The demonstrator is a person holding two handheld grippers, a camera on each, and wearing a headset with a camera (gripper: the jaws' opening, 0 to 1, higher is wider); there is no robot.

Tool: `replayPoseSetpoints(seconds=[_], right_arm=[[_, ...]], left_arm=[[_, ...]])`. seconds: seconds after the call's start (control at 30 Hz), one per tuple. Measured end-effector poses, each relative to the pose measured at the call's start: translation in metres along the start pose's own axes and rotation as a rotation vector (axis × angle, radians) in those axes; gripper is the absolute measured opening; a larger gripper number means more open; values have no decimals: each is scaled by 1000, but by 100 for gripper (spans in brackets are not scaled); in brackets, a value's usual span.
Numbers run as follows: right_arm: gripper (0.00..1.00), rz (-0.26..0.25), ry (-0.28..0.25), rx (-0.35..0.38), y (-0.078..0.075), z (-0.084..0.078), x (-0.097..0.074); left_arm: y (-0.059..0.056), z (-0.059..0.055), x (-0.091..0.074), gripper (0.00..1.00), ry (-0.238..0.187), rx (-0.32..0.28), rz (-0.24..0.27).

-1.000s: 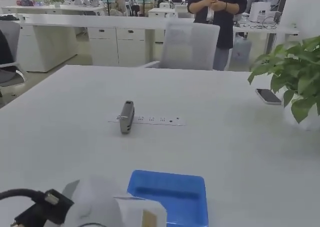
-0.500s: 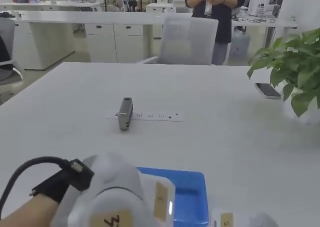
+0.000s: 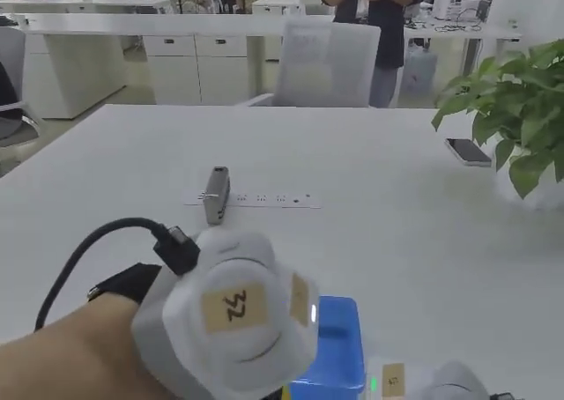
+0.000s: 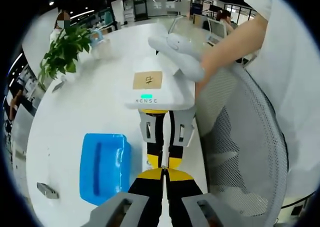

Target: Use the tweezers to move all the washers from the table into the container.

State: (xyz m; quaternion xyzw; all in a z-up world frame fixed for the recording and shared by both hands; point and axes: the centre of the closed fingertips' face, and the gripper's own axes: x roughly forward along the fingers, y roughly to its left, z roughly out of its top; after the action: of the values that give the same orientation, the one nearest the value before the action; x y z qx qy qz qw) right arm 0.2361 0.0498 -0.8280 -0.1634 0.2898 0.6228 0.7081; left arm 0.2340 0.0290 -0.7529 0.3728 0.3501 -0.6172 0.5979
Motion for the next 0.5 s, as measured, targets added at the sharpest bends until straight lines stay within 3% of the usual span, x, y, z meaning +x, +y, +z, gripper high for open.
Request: replayPoseSetpoints(seconds=[0.5], right_arm=[[7, 1, -36, 11, 7, 9, -4]], left_arm=[[-3, -4, 0, 0, 16, 10, -31]])
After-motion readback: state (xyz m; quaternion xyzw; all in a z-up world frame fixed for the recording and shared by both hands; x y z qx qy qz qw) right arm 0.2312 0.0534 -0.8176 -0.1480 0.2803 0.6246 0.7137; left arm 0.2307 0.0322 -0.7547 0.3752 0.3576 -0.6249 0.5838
